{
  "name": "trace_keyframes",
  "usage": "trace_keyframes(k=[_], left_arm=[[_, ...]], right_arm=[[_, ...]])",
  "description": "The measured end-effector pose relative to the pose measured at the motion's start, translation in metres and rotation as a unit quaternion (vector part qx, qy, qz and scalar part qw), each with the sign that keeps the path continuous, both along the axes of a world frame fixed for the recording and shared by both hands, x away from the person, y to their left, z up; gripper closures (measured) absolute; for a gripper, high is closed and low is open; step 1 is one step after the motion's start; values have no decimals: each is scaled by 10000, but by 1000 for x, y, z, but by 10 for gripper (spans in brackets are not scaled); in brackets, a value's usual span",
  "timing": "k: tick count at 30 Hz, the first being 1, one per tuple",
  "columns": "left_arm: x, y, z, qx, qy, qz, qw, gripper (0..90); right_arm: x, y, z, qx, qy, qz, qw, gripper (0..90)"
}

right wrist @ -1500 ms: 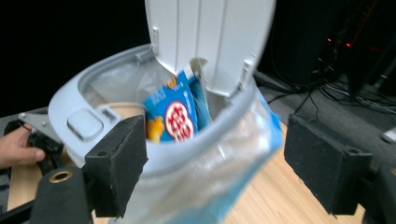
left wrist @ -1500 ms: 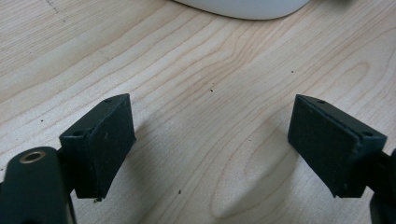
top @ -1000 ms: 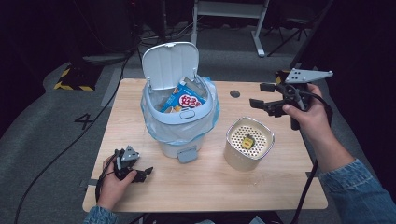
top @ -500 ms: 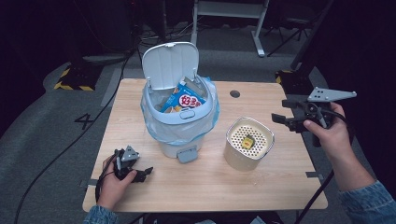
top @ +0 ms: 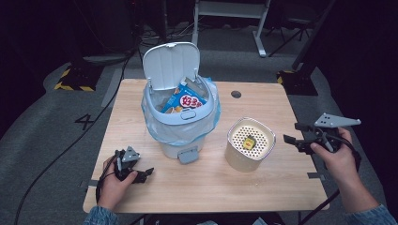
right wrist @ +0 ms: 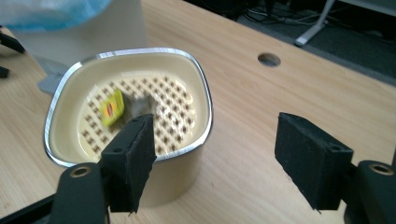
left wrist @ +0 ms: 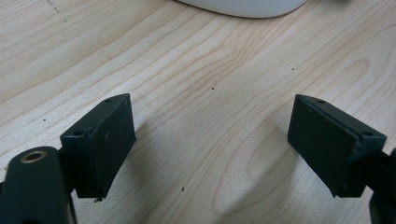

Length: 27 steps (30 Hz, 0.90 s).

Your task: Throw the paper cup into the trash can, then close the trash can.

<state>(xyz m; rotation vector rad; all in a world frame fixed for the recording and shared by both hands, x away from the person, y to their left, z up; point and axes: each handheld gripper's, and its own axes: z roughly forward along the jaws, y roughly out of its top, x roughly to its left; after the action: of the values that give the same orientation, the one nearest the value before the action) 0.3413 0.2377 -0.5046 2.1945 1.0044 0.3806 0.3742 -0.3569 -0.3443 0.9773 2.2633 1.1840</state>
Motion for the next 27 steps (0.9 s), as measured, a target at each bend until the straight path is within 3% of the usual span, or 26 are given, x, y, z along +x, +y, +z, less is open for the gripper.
trace_keyframes(k=[8, 18, 22, 27], left_arm=[[0, 0, 0, 1, -9, 84, 10000, 157], [0, 1, 1, 3, -45, 161, 9999, 181], [-1, 6, 8, -255, 80, 247, 9993, 243], [-5, 12, 35, -665, -125, 132, 9976, 251]], right_arm=[[-12, -13, -54, -109, 204, -188, 9996, 242], [-21, -19, -116, -423, 500, -411, 9970, 226], [-23, -17, -135, -505, 556, -396, 9964, 222], [-25, -12, -152, -573, 561, -368, 9961, 216]])
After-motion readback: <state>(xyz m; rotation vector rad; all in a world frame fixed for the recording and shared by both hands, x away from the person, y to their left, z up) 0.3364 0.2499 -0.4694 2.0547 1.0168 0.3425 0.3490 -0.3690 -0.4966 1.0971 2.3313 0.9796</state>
